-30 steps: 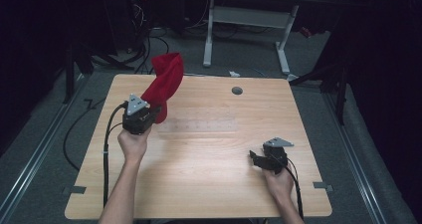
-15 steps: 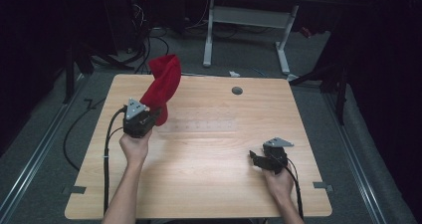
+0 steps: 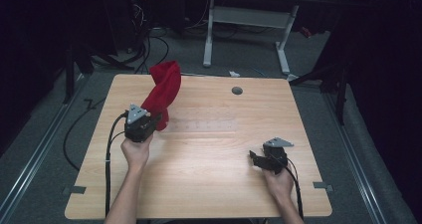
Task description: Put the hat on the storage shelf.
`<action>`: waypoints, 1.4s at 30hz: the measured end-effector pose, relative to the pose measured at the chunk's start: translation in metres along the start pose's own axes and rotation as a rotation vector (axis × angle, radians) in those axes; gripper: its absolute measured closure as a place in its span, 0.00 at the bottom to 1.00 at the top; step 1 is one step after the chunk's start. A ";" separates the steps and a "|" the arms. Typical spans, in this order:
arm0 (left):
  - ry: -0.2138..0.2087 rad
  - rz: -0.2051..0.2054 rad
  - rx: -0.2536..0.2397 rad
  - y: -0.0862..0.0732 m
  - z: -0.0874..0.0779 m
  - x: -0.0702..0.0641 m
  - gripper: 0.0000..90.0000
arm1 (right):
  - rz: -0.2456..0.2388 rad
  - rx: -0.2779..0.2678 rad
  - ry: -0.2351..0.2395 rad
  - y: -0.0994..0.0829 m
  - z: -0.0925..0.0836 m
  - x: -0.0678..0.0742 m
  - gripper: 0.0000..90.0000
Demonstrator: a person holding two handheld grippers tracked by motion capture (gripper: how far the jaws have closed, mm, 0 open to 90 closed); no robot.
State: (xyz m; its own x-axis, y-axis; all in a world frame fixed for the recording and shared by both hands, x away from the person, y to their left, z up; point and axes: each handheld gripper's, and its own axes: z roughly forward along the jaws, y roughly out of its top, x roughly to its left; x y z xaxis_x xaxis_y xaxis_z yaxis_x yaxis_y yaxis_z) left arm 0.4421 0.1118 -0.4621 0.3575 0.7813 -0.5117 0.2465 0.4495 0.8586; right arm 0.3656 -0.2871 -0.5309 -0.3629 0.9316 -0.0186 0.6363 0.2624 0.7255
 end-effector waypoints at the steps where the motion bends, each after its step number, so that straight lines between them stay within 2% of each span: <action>1: 0.004 0.001 0.007 0.000 0.000 0.000 0.94 | 0.000 0.000 0.000 0.000 0.000 0.000 0.41; 7: 0.013 0.002 0.056 -0.003 -0.004 0.000 0.93 | 0.000 0.000 0.000 0.000 0.000 0.000 0.41; 11: 0.019 0.020 0.081 -0.005 -0.006 -0.003 0.92 | 0.000 0.000 0.000 0.000 0.000 0.000 0.41; 15: 0.012 0.013 0.088 -0.005 -0.008 -0.006 0.88 | 0.000 0.000 0.000 0.000 0.000 0.000 0.41; 18: 0.019 0.025 0.097 -0.006 -0.009 -0.007 0.82 | 0.000 0.000 0.000 0.000 0.000 0.000 0.41; 22: 0.026 0.032 0.098 -0.007 -0.011 -0.008 0.72 | 0.000 0.000 0.000 0.000 0.000 0.000 0.41; 26: 0.035 0.020 0.098 -0.006 -0.015 -0.007 0.62 | 0.000 0.000 0.000 0.000 0.000 0.000 0.41; 30: 0.042 0.033 0.097 -0.005 -0.019 -0.007 0.55 | 0.000 0.000 0.000 0.000 0.000 0.000 0.41; 38: 0.056 0.022 0.094 -0.003 -0.027 -0.005 0.52 | 0.000 -0.001 -0.001 0.000 0.000 0.000 0.41; 42: 0.057 0.044 0.106 -0.003 -0.033 -0.007 0.50 | -0.001 -0.001 -0.001 0.000 0.000 0.000 0.41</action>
State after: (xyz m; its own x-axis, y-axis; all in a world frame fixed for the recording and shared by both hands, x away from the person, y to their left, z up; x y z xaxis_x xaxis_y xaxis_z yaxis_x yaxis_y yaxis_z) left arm 0.4096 0.1196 -0.4598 0.3194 0.8236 -0.4687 0.3268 0.3685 0.8703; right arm 0.3656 -0.2871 -0.5309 -0.3628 0.9317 -0.0195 0.6357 0.2627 0.7258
